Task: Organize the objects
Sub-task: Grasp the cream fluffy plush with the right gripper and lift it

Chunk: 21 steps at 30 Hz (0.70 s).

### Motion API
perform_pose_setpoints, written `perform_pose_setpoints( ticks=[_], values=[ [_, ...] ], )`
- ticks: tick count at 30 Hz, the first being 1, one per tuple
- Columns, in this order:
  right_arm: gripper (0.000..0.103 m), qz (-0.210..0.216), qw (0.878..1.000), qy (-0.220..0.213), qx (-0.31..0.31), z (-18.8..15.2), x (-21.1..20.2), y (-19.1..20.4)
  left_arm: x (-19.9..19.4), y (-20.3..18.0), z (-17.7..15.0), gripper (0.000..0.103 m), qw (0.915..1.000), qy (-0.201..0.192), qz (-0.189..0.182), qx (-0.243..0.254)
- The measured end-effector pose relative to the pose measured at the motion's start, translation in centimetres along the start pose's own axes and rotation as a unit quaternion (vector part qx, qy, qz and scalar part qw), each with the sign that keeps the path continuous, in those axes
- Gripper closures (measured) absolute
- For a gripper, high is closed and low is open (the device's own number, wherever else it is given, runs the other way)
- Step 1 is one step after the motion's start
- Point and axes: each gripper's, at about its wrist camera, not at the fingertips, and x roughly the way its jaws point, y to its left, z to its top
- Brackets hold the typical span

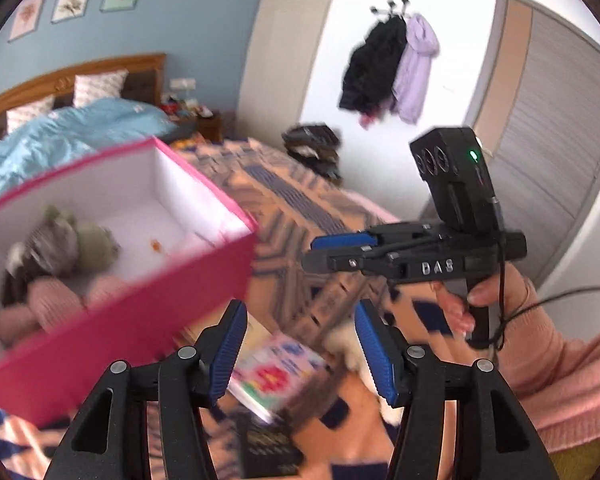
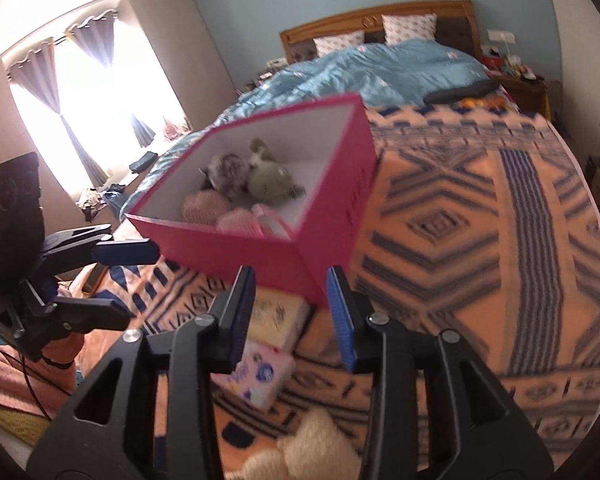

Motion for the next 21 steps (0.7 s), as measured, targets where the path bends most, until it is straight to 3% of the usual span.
perform_pose_setpoints(
  ticks=[9, 13, 21],
  values=[
    [0.057, -0.030, 0.996, 0.044, 0.066, -6.4, -0.8, -3.0, 4.1, -3.2, -4.2, 0.046, 0.9939, 0.076, -0.076, -0.021],
    [0.046, -0.033, 0.996, 0.039, 0.079, -7.3, -1.7, -3.3, 6.0, -4.2, -5.0, 0.046, 0.9905, 0.105, -0.085, -0.023],
    [0.045, -0.015, 0.996, 0.046, 0.076, -8.6, -1.7, -2.6, 7.9, -5.0, -6.7, 0.047, 0.9858, 0.135, -0.094, -0.031]
  ],
)
